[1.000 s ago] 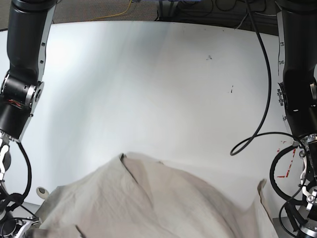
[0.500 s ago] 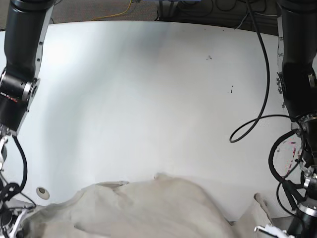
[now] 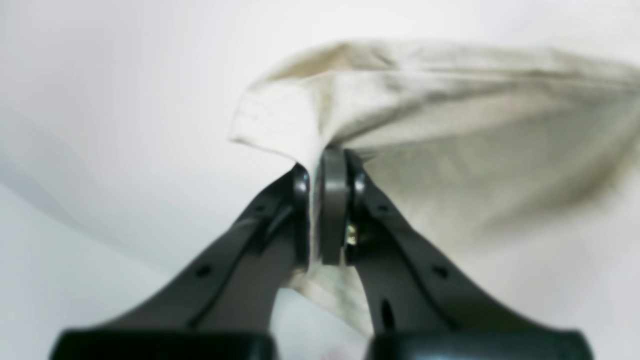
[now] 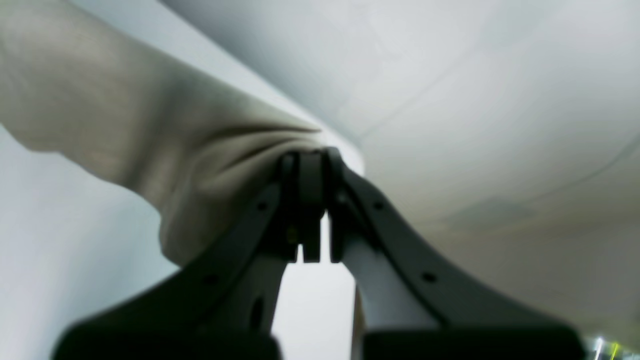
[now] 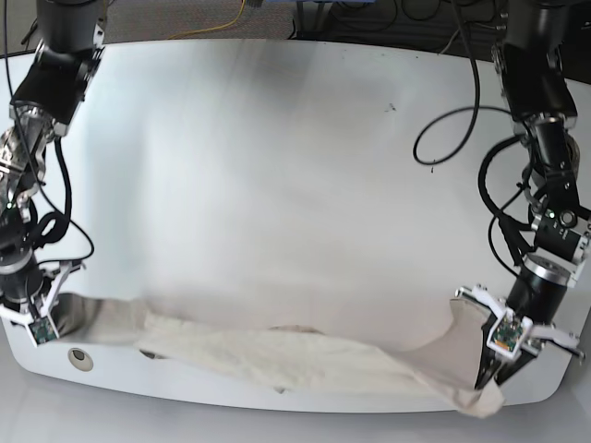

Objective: Layout the t-shirt on the table in an organized manner, then fold the t-shirt properly
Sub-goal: 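Swing the held shirt up and lay it flat across the table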

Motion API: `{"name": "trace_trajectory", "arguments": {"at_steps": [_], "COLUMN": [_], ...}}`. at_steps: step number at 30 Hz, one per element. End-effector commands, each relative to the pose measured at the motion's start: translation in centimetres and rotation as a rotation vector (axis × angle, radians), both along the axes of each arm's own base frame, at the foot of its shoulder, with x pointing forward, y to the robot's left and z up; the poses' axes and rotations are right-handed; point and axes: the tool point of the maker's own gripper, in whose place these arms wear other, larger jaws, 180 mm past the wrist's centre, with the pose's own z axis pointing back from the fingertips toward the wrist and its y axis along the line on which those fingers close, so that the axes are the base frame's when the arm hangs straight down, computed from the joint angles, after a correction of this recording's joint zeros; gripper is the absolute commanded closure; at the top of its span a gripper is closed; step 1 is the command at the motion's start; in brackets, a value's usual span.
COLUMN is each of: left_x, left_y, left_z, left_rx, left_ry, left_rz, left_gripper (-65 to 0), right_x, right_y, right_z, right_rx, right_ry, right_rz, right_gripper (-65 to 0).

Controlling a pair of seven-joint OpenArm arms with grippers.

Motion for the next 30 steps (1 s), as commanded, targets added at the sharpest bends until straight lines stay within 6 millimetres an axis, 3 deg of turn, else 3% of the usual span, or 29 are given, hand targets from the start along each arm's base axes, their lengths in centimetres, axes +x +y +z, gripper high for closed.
{"name": "trace_trajectory", "arguments": {"at_steps": [1, 7, 14, 21, 30], "left_x": [-1.1, -5.0, -10.0, -14.4, -18.8], "left_y": [0.1, 0.4, -0.8, -1.1, 0.0], "left_z": [-1.8, -10.1, -17.4, -22.0, -25.1], "left_rx": [-0.039, -0.101, -0.160, -0.176, -0.167], "left_ry": [0.025, 0.224, 0.429, 0.580, 0.704], "left_rz": [0.010, 0.049, 0.062, 0.079, 0.121], "left_gripper": [0.0, 0.0, 0.0, 0.0, 0.0], "right_x": [-1.4, -5.4, -9.1, -12.5, -15.9], "right_y": [0.1, 0.3, 1.8, 2.7, 2.9], "right_z": [-1.4, -8.1, -13.6, -17.3, -20.0], "right_rx": [0.023, 0.100, 0.169, 0.198, 0.200], "right_ry": [0.006, 0.140, 0.268, 0.383, 0.486], "right_rz": [-0.015, -0.044, -0.040, -0.042, -0.055], "right_gripper": [0.0, 0.0, 0.0, 0.0, 0.0]}}
